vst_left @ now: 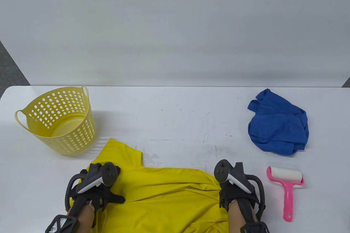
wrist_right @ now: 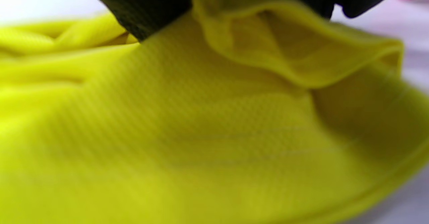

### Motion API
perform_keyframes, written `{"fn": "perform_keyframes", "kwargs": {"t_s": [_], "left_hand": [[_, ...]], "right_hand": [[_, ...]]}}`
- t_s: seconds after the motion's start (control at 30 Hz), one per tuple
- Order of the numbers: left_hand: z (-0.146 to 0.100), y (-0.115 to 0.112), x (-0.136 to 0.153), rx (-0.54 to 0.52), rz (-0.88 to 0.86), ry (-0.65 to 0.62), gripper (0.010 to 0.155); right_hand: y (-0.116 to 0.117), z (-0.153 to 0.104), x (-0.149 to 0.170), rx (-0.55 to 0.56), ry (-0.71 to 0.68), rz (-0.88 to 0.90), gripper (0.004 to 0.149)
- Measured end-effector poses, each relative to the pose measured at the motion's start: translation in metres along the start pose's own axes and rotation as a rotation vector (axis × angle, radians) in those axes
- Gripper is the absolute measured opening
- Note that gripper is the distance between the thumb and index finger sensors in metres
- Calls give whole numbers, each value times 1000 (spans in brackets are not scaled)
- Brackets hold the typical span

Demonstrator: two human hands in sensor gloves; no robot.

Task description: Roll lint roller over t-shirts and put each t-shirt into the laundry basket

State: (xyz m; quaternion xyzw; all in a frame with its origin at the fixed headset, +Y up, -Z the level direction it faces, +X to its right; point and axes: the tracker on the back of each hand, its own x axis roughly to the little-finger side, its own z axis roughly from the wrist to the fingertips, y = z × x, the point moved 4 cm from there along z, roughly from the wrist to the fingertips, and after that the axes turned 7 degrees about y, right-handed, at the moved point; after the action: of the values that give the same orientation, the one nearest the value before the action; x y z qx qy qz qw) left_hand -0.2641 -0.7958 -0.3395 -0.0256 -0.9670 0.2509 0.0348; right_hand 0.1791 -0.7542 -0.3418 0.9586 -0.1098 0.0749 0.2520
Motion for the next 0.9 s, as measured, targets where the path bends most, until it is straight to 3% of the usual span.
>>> {"fn": "perform_keyframes", "kwargs": {"t_s": [0.13,0.2,0.27,0.3,0.37,0.43,0.47,0.57,0.67,0.73,0.77,0.8,0.83,0.9], "left_hand": [[2,1,5,7,-23,-3,108],[3,-1,7,14,-41,-16,108],[3,-1,4,10,-50,-36,106],[3,-1,3,-5,-38,-40,106],[1,1,3,-39,-20,-41,103],[-3,5,5,-85,-15,-33,101],[-5,9,7,-107,2,-20,99],[-13,17,12,-145,-3,-9,97],[-19,24,15,-187,-129,-49,78],[-18,25,13,-216,-156,-46,69],[-15,22,10,-212,-139,-38,67],[-12,19,9,-203,-119,-26,63],[-6,13,8,-176,-71,16,61],[3,5,8,-123,7,84,61]], "right_hand": [[-13,-7,39,-64,-153,540,51],[-14,-6,59,-70,-108,723,50],[-31,-9,68,208,14,577,51],[-44,-17,63,514,58,384,55],[-53,-29,37,921,34,49,65],[-51,-25,17,886,12,-171,68],[-51,-27,13,909,24,-176,67],[-56,-32,17,920,44,-105,62],[-60,-36,25,825,12,56,53],[-48,-28,27,533,49,210,60],[-30,-22,23,290,70,275,64],[-17,-18,16,126,50,288,66],[-4,-12,7,26,10,265,64],[4,-6,1,35,71,138,61]]}}
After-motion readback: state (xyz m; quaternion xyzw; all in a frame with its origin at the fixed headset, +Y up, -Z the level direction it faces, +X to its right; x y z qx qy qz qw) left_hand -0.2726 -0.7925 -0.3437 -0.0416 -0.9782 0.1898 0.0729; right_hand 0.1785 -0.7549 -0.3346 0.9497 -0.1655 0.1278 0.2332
